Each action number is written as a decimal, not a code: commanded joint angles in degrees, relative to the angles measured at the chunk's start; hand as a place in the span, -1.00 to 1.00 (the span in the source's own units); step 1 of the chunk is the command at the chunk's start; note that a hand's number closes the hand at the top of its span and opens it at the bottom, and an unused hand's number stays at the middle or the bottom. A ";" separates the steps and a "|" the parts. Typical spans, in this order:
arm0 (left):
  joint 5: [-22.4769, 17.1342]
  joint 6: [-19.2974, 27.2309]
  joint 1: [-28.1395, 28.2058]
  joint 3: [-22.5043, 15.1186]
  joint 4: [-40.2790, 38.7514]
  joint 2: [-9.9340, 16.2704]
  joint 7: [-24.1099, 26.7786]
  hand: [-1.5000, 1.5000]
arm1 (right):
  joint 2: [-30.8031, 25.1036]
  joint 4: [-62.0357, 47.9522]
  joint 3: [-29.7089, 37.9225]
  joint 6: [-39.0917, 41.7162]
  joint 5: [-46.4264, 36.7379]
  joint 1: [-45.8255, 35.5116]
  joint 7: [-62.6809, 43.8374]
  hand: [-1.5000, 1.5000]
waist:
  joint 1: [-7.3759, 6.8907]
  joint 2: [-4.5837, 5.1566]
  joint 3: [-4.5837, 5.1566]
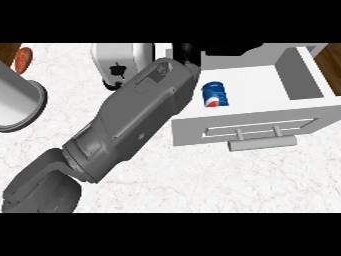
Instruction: Pick up the can, place it into the drawer and close the drawer
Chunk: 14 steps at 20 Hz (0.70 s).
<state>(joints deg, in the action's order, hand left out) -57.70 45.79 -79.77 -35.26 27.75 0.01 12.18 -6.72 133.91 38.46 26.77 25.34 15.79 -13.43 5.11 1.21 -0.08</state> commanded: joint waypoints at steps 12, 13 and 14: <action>-2.97 -0.16 -1.90 0.87 -0.32 -0.01 4.78 -1.00 | -1.34 3.64 -14.25 0.26 -34.32 -11.83 8.18 -1.00 | -3.60 -0.25 0.04; -3.14 -0.28 -3.01 1.06 -0.73 -0.01 4.58 -1.00 | -0.85 1.95 -17.07 -0.47 -38.30 -13.50 8.52 -1.00 | -3.83 -0.04 0.03; -3.45 -1.15 -2.25 1.14 0.23 -0.01 4.04 -1.00 | -0.53 1.99 -19.12 -1.18 -41.36 -14.00 7.38 -1.00 | -4.22 -0.29 0.07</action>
<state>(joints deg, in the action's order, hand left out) -60.39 45.33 -81.71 -34.48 27.66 0.00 16.82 -7.46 136.95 25.19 27.03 -5.61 5.19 -6.05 1.85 1.08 -0.04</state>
